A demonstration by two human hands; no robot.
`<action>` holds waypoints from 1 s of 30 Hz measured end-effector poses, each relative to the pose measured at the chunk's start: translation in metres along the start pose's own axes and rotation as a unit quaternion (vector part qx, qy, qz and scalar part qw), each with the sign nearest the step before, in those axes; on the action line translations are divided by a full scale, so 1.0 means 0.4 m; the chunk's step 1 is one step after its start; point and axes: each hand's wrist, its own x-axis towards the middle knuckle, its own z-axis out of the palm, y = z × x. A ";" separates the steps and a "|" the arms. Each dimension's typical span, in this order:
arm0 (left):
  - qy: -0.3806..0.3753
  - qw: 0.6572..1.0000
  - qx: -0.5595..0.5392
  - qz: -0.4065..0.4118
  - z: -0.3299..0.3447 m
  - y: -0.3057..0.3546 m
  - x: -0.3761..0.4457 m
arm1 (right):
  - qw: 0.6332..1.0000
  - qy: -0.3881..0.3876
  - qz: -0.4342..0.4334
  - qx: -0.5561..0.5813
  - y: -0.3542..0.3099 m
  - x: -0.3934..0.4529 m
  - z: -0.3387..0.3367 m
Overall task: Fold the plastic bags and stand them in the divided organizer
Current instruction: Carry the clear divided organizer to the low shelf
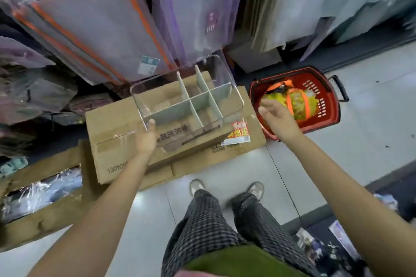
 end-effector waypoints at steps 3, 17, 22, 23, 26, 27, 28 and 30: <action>-0.005 0.999 -0.046 0.022 0.070 0.039 -0.045 | 0.999 0.030 0.018 0.036 0.057 -0.028 -0.082; -0.161 0.970 -0.007 0.181 0.705 0.358 -0.378 | 0.951 0.210 0.129 0.188 0.552 -0.250 -0.608; -0.237 0.953 -0.034 0.187 0.954 0.492 -0.477 | 0.911 0.285 0.185 0.235 0.696 -0.287 -0.756; -0.246 0.949 -0.031 0.193 0.998 0.523 -0.488 | 0.903 0.297 0.192 0.245 0.717 -0.281 -0.788; -0.253 0.942 -0.016 0.222 1.120 0.626 -0.513 | 0.885 0.328 0.199 0.265 0.763 -0.242 -0.898; -0.252 0.941 -0.011 0.228 1.163 0.660 -0.515 | 0.880 0.338 0.197 0.269 0.778 -0.223 -0.940; -0.250 0.940 -0.010 0.232 1.207 0.694 -0.517 | 0.877 0.346 0.195 0.271 0.791 -0.201 -0.985; -0.253 0.938 -0.025 0.236 1.304 0.765 -0.517 | 0.870 0.364 0.189 0.273 0.816 -0.148 -1.084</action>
